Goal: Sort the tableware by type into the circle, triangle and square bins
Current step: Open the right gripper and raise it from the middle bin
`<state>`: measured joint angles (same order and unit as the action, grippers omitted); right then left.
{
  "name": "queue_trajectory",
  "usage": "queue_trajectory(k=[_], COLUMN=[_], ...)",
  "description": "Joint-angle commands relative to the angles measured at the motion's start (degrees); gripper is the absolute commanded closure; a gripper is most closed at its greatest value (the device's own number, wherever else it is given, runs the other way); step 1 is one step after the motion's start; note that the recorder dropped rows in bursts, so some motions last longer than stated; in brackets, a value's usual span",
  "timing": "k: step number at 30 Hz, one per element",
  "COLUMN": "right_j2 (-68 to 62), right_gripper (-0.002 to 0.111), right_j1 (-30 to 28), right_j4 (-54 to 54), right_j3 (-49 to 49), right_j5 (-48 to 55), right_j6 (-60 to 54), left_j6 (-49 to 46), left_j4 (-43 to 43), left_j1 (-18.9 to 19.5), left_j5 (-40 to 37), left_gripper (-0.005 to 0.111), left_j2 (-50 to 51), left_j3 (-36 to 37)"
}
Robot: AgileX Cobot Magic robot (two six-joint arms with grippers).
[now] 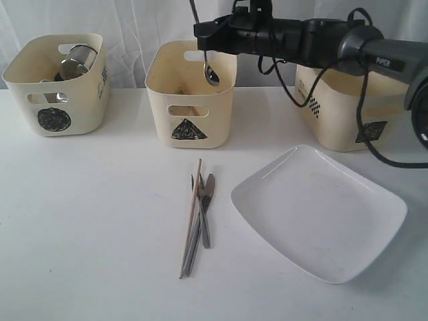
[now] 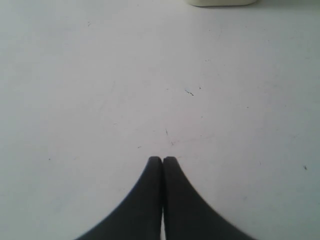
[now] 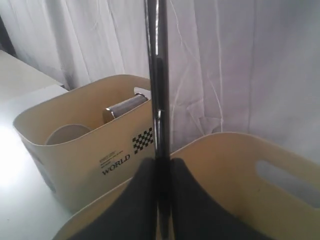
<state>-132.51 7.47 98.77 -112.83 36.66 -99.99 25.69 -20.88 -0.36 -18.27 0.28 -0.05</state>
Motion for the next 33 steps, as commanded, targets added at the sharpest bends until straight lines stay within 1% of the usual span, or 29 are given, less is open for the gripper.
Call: queue_trajectory(k=[1,4,5,11,13,14,16,18,21,23,25,26,28,30,33], right_j2=[-2.05,-3.29,-3.65,-4.10,-4.10,-4.10,-3.51,-1.93,1.52,4.12,6.15,6.75,7.79,8.84,11.55], right_gripper=[0.108,0.108,0.105,0.077,0.072,0.071,0.071,0.072,0.076,0.086,0.100,0.108,0.108,0.108,0.108], right_j1=[1.66,2.19,2.19,2.19,2.19,2.19,2.08,1.60,0.52,0.09,0.09,0.24,1.30,2.86,6.49], right_j4=[1.17,1.17,1.17,1.17,1.17,1.17,-0.70,-10.20,-28.22,-41.30,-51.67,-54.60,-60.40,-65.09,-71.70], right_j3=[-3.46,-3.89,-3.89,-3.89,-3.89,-3.89,-3.89,-3.89,-3.89,-3.89,-3.89,-3.89,-3.28,-1.12,5.71], right_j5=[-2.33,-3.12,-3.29,-3.67,-3.67,-3.67,-3.51,-1.94,3.15,7.52,13.62,16.64,23.83,28.20,28.40], right_j6=[-5.26,-5.26,-5.26,-4.65,-2.71,-0.80,5.27,14.38,34.44,48.29,60.35,63.92,72.08,78.09,84.02], left_j6=[-0.02,-0.02,-0.02,-0.02,-0.02,-0.02,-0.02,-0.02,-0.02,-0.02,-0.02,-0.02,-0.02,-0.02,-0.02], left_j4=[-0.14,-0.14,-0.14,-0.14,-0.14,-0.14,-0.14,-0.14,-0.14,-0.14,-0.14,-0.14,-0.14,-0.14,-0.14], left_j1=[-0.31,-0.31,-0.31,-0.31,-0.31,-0.31,-0.31,-0.31,-0.31,-0.31,-0.31,-0.31,-0.31,-0.31,-0.31], left_j5=[-0.79,-0.79,-0.79,-0.79,-0.79,-0.79,-0.79,-0.79,-0.79,-0.79,-0.79,-0.79,-0.79,-0.79,-0.79], left_gripper=[0.106,0.106,0.106,0.106,0.106,0.106,0.106,0.106,0.106,0.106,0.106,0.106,0.106,0.106,0.106], left_j2=[-0.28,-0.28,-0.28,-0.28,-0.28,-0.28,-0.28,-0.28,-0.28,-0.28,-0.28,-0.28,-0.28,-0.28,-0.28], left_j3=[0.05,0.05,0.05,0.05,0.05,0.05,0.05,0.05,0.05,0.05,0.05,0.05,0.05,0.05,0.05])
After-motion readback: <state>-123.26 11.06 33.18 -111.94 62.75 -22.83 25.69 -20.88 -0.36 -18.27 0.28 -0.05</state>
